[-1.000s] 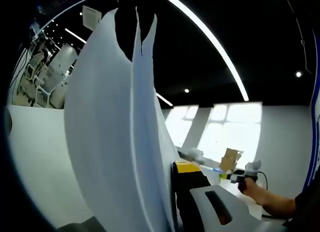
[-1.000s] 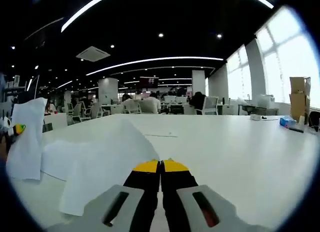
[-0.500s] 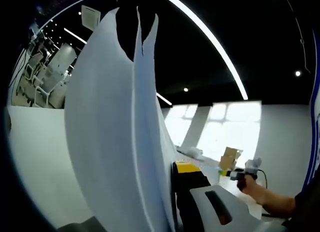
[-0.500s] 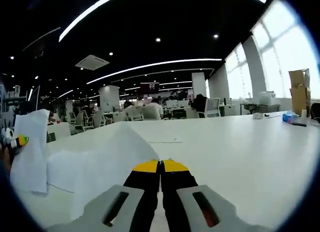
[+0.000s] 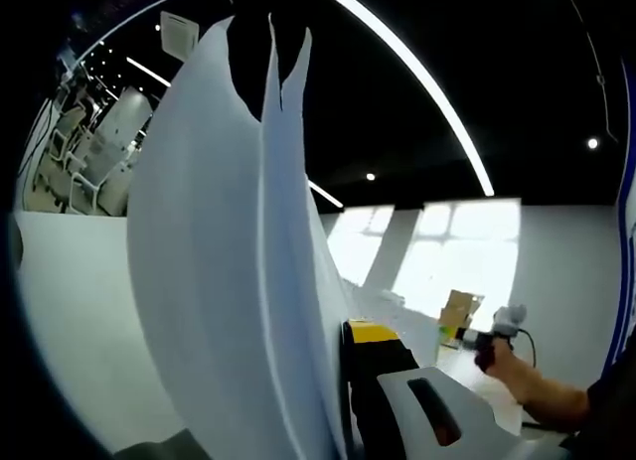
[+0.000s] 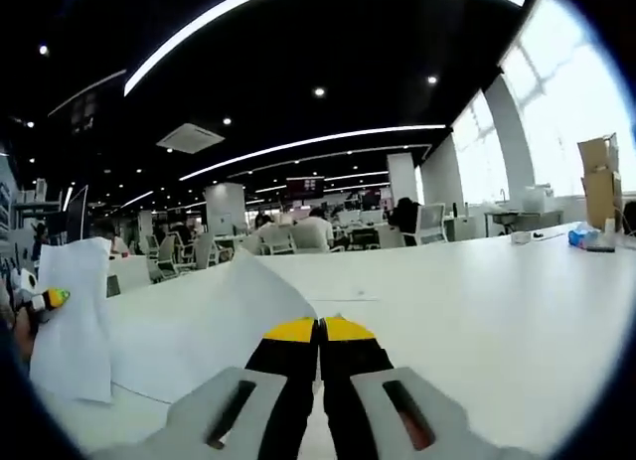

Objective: Organize the stack of printing papers by aligning and flattening the scattered papers on the table

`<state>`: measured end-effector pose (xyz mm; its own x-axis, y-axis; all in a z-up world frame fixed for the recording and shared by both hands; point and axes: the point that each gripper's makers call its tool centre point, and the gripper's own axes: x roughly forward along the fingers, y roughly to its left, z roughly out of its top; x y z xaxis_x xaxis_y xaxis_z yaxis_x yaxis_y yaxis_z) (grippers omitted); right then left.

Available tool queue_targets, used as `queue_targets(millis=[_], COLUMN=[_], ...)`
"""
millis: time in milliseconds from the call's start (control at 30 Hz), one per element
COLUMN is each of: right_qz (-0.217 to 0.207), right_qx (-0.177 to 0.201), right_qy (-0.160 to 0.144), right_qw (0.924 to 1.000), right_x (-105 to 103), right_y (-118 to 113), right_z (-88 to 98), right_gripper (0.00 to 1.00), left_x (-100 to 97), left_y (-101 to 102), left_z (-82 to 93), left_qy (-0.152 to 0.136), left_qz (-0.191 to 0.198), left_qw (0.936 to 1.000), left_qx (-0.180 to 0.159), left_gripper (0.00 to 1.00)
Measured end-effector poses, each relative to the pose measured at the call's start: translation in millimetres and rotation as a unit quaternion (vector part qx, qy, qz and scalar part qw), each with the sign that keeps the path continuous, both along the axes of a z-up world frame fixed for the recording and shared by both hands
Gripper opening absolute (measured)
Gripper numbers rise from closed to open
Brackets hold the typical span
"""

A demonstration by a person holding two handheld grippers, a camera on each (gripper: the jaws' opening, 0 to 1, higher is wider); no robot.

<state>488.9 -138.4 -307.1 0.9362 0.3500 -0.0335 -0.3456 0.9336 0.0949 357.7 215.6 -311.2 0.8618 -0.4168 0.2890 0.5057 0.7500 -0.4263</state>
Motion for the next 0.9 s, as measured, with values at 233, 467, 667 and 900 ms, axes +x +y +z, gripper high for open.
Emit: queue_targets(millis=[233, 467, 667, 900], right_qz=[0.004, 0.011, 0.005, 0.011], right_qx=[0.005, 0.022, 0.029, 0.038], right_qy=[-0.009, -0.014, -0.008, -0.016], right_qw=[0.9999, 0.9996, 0.9995, 0.9991], right_x=[-0.7, -19.1, -11.3, -2.9], right_y=[2.6, 15.4, 9.9, 7.1], right_z=[11.4, 19.7, 25.3, 34.9], right_gripper=[0.0, 0.0, 0.0, 0.0], left_x=[-1.8, -2.5, -2.5, -1.8], left_y=[-4.0, -5.2, -5.7, -4.1], left_z=[-0.1, 0.0, -0.1, -0.1], left_qy=[0.0, -0.001, -0.001, -0.002], left_qz=[-0.001, -0.001, -0.001, -0.002], left_qw=[1.0, 1.0, 1.0, 1.0], left_qx=[0.001, 0.0, -0.001, -0.002], left_gripper=[0.07, 0.07, 0.07, 0.07])
